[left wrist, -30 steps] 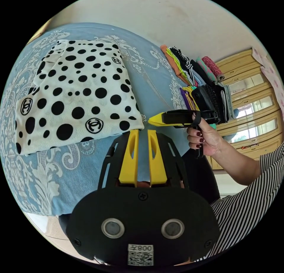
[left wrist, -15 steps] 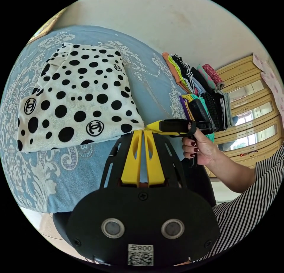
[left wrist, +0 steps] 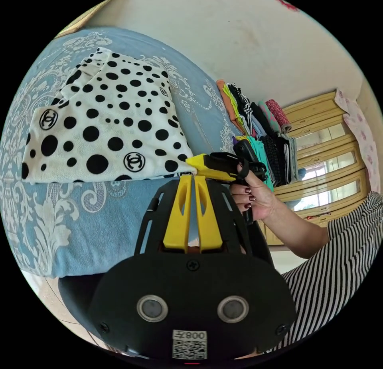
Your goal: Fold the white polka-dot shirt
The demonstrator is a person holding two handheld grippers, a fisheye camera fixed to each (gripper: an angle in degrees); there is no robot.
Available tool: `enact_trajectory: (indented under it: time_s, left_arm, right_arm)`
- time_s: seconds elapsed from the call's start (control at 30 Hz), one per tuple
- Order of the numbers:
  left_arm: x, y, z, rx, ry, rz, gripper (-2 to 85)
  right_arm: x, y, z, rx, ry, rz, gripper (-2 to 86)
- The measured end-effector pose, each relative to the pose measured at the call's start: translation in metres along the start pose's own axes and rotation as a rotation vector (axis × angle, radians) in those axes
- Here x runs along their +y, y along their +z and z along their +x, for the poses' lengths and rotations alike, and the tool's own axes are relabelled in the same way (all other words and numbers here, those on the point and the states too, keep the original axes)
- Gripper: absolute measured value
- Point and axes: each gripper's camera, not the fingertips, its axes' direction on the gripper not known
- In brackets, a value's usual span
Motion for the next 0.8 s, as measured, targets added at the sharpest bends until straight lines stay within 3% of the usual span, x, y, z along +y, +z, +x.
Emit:
enact_trajectory:
  time_s: [0.5,0.8]
  left_arm:
    - [0.132,-0.074,-0.188,0.515,-0.588,0.501,9.1]
    - [0.172,-0.090,-0.241,0.584,-0.710,0.624,9.9]
  right_arm:
    - [-0.025,0.017,-0.055,-0.111,-0.145,0.016,2.2]
    - [-0.036,0.020,-0.049,-0.114,-0.169,0.020,2.1]
